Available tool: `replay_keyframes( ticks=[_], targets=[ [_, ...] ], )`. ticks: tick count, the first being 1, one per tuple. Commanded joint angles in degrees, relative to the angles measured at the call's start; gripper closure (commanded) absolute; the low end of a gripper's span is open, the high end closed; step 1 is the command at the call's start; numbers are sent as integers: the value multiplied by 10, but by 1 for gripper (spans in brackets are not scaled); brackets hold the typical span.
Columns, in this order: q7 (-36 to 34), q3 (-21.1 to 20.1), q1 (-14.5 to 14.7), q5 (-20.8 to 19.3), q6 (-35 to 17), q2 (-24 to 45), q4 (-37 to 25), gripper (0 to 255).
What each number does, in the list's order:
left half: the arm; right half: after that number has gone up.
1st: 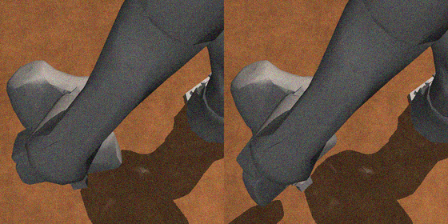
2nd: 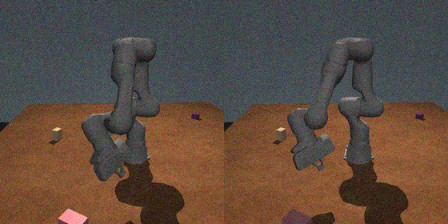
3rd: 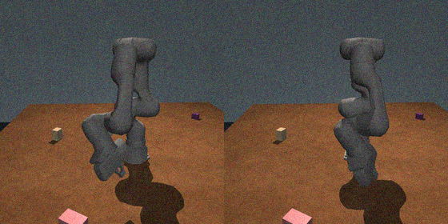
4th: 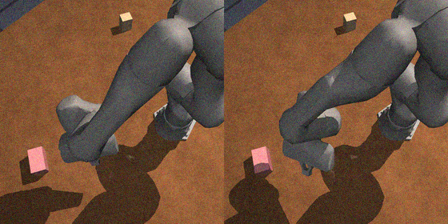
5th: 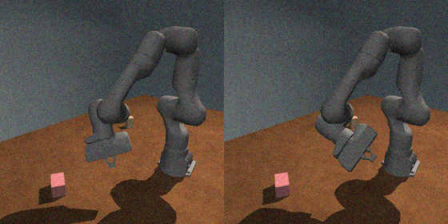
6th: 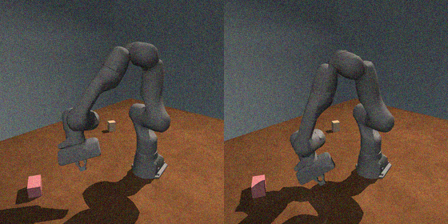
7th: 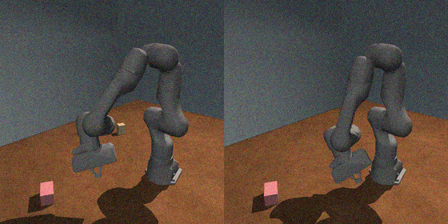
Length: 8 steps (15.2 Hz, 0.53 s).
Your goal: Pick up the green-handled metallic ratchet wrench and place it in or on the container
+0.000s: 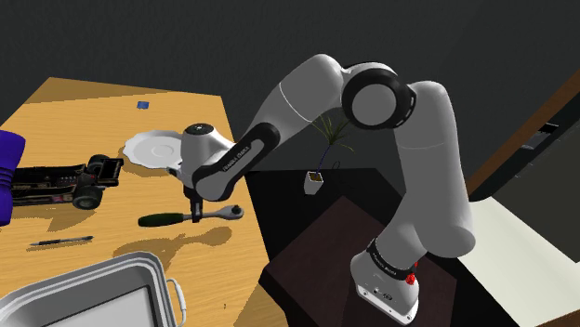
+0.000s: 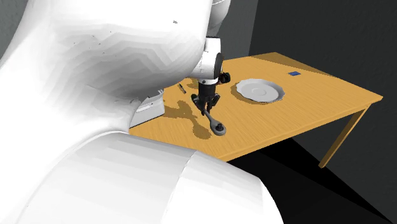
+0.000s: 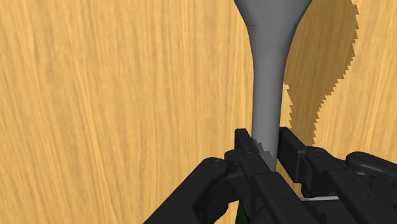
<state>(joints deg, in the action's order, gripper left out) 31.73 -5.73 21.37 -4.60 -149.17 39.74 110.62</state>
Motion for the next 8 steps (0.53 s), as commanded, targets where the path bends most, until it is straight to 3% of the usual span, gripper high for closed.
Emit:
replay_keyframes(
  ticks=[1,8],
  targets=[
    [0,-2,-1,1,11,-13,2,255],
    [3,-7,-5,7,45,-59,14,255]
  ],
)
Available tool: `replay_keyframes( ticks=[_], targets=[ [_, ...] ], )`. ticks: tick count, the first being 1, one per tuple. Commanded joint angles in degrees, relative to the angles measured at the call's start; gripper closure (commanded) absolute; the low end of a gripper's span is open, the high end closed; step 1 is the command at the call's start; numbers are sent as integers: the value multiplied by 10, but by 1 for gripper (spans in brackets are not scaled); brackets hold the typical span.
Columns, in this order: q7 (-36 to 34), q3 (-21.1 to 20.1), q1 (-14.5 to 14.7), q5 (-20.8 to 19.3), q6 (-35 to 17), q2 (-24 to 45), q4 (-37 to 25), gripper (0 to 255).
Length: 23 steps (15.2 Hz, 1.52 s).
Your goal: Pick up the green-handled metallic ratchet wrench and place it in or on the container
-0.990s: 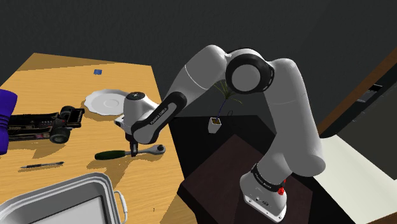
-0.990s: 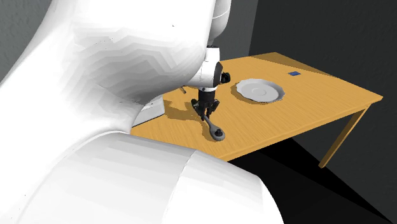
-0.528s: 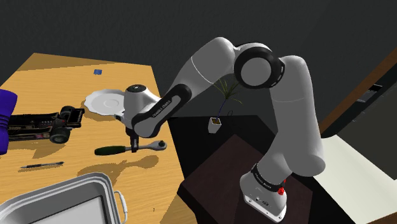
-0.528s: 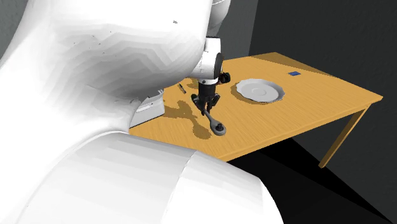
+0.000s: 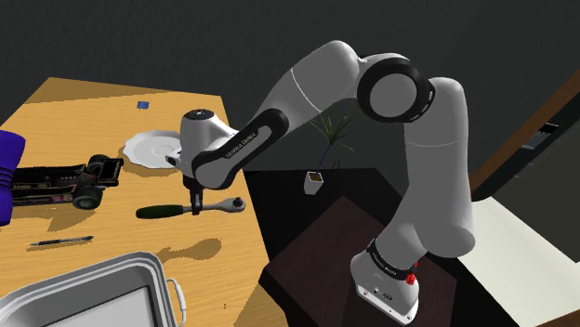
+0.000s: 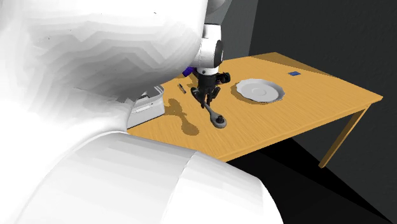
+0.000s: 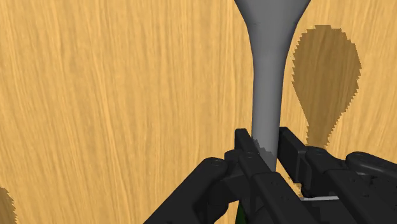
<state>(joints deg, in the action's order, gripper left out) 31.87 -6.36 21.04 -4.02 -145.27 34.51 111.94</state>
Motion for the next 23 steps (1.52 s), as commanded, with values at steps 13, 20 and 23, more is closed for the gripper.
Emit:
replay_keyframes(
  ticks=[13,20,23],
  targets=[
    [8,-9,-8,12,78,-85,7,255],
    [11,-13,-11,18,120,-121,1,255],
    [12,-14,-12,21,138,-136,-3,255]
  ],
)
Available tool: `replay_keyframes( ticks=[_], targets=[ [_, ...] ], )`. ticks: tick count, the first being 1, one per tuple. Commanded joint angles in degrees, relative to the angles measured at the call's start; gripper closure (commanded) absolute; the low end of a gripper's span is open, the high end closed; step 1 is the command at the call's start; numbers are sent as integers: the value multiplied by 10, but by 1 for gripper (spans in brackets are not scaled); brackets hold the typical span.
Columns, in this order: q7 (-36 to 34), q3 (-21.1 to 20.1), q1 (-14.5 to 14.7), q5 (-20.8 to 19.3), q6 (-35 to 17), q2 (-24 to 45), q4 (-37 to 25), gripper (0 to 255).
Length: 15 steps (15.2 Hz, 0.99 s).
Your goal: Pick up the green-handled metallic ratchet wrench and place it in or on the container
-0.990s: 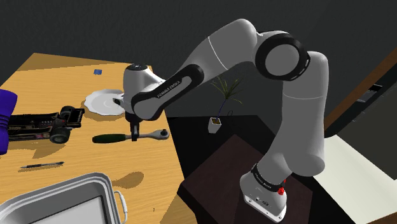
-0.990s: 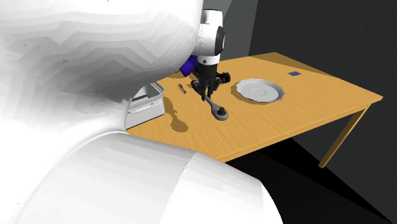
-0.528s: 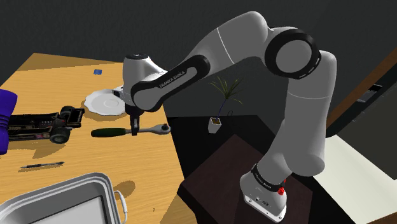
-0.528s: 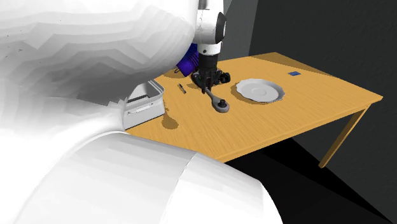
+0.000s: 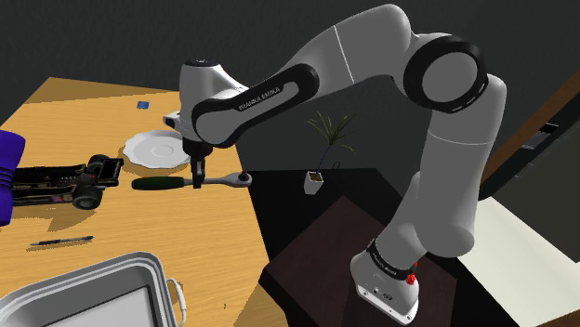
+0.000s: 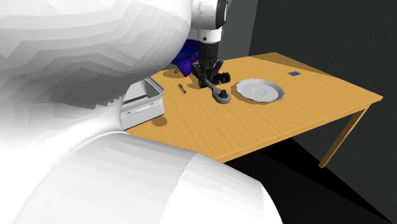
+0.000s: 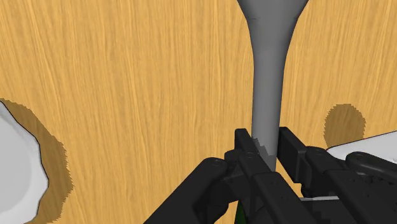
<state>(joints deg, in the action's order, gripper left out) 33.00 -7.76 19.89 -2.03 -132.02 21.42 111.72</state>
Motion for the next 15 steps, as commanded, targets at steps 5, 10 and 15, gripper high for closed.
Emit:
replay_keyframes(
  ticks=[5,10,15],
  targets=[
    [-25,-9,16,0,23,-17,-6,255],
    [-91,-26,62,-8,26,-7,-19,255],
    [-157,-41,108,-19,35,13,-49,255]
  ],
)
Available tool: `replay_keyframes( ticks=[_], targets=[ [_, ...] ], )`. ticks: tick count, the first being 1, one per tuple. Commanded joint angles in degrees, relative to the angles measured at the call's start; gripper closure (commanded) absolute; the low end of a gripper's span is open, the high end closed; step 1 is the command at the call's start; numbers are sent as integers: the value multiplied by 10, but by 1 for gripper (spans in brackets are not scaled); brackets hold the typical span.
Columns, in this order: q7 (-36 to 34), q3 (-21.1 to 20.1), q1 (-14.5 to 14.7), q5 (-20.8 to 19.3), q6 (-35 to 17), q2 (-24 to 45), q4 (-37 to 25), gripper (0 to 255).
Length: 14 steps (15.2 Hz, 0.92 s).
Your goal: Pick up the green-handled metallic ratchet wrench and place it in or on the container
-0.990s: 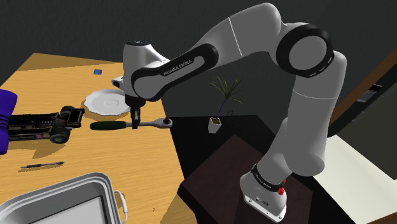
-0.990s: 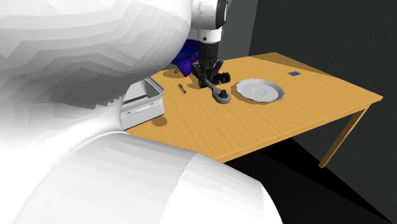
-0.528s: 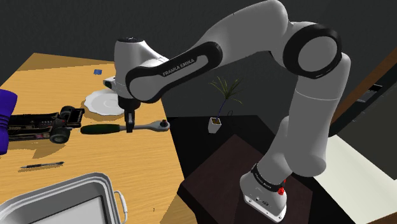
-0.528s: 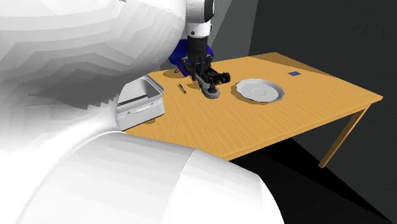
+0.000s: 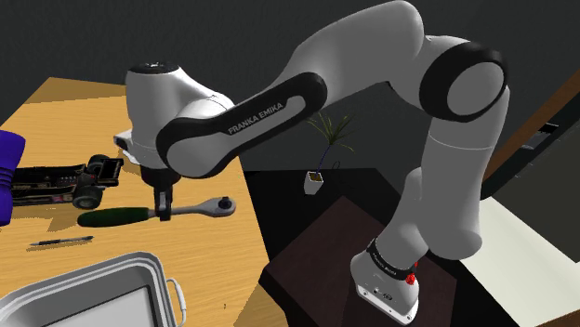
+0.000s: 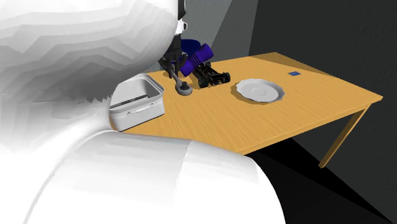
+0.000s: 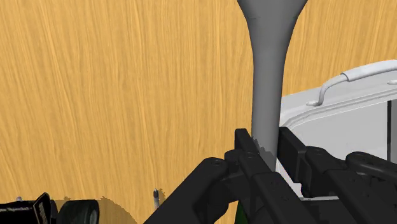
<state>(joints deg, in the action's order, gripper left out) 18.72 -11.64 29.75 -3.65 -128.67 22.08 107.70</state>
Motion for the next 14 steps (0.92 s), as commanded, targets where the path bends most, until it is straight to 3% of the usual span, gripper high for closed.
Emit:
replay_keyframes(
  ticks=[1,14],
  targets=[
    [-27,-5,19,-5,4,12,-17,255],
    [-180,-28,151,-40,70,125,-193,255]
  ],
)
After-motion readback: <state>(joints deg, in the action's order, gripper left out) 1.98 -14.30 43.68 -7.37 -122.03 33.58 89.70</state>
